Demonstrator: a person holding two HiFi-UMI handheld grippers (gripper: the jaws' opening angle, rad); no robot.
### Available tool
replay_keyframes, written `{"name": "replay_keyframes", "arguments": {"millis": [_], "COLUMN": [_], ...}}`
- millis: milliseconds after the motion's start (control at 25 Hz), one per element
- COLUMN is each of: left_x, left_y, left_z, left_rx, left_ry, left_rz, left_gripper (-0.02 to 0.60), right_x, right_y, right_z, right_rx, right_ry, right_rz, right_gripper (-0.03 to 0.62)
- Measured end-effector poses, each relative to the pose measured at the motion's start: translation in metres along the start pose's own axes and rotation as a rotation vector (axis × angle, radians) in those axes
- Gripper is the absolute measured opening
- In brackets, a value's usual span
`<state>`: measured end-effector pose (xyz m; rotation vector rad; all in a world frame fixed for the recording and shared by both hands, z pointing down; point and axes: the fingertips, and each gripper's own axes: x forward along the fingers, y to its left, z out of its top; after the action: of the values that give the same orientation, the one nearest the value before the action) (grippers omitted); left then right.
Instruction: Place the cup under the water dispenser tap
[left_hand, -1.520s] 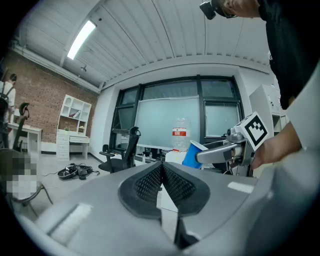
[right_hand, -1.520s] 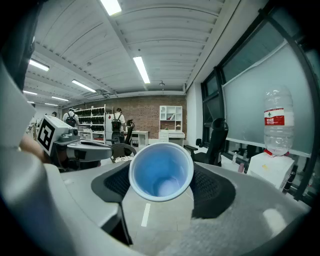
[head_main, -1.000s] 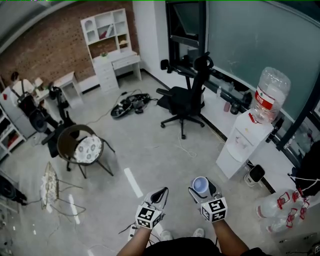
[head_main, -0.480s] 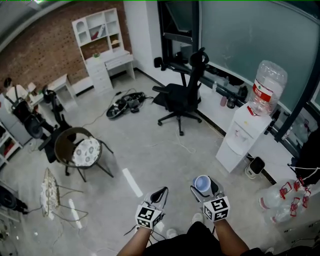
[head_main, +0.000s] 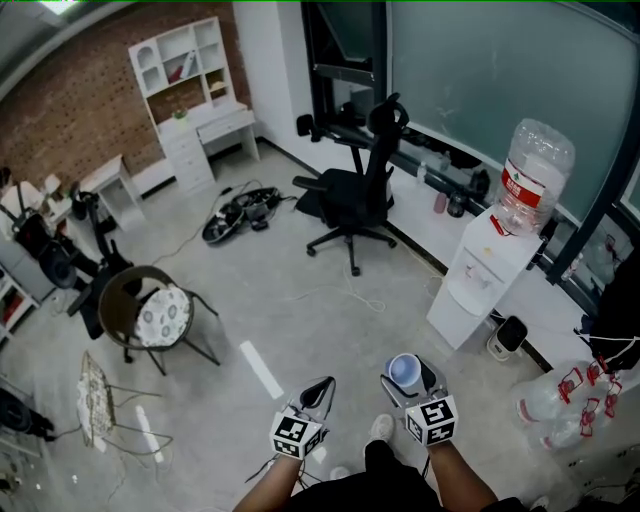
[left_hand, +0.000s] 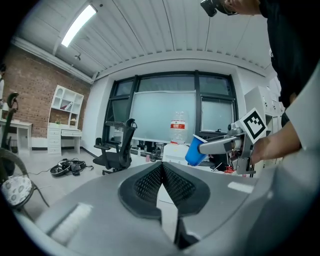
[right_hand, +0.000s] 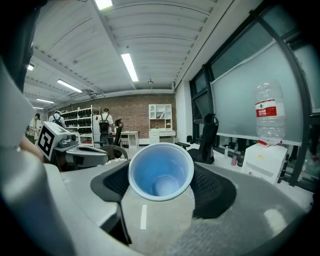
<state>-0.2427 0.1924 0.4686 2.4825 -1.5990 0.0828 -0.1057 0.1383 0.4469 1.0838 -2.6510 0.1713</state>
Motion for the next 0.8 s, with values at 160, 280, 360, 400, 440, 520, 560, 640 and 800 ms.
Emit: {"name": "replay_keyframes", "arguments": {"millis": [160, 280, 360, 400, 440, 520, 560, 640, 800], "left_x": [0.04, 0.071, 0.093, 0.104, 0.116, 0.137, 0.146, 0.165, 0.195], "left_y": [0.005, 0.011, 0.015, 0.017, 0.019, 0.023, 0.023, 0.021, 0.022], "left_z": [0.01, 0.017, 0.022, 0.024, 0.027, 0.033, 0.036, 0.039, 0.046], "left_rx": [0.018, 0.024, 0.025, 0.026, 0.03, 0.042, 0.043, 0.036, 0.024], "left_ry": [0.001, 0.009, 0.012, 0.014, 0.013, 0.001, -0.003, -0.003, 0.002], "left_rz": [-0.025, -0.038, -0.045, -0.047, -0.05, -0.057, -0.061, -0.071, -0.084], "left_gripper": [0.017, 0.017, 0.017, 0.017, 0.017, 0.017, 0.017, 0.017, 0.017], "right_x": [0.018, 0.037, 0.048, 0.053, 0.058, 0.066, 0.07, 0.075, 0.086], "right_y": [-0.034, -0.06, -0.079, -0.088, -0.097, -0.115, -0.124, -0.142, -0.17], "right_z": [0.003, 0.008, 0.013, 0.015, 0.017, 0.02, 0.02, 0.019, 0.017], "right_rx": [0.002, 0.005, 0.003, 0.0, -0.002, 0.007, 0.017, 0.036, 0.059], "right_ry": [0.015, 0.02, 0.022, 0.022, 0.022, 0.02, 0.02, 0.021, 0.024], "right_rz": [-0.01, -0.015, -0.018, -0.022, -0.027, -0.035, -0.038, -0.043, -0.052], "right_gripper": [0.364, 0.364, 0.364, 0.364, 0.364, 0.364, 0.364, 0.364, 0.364]}}
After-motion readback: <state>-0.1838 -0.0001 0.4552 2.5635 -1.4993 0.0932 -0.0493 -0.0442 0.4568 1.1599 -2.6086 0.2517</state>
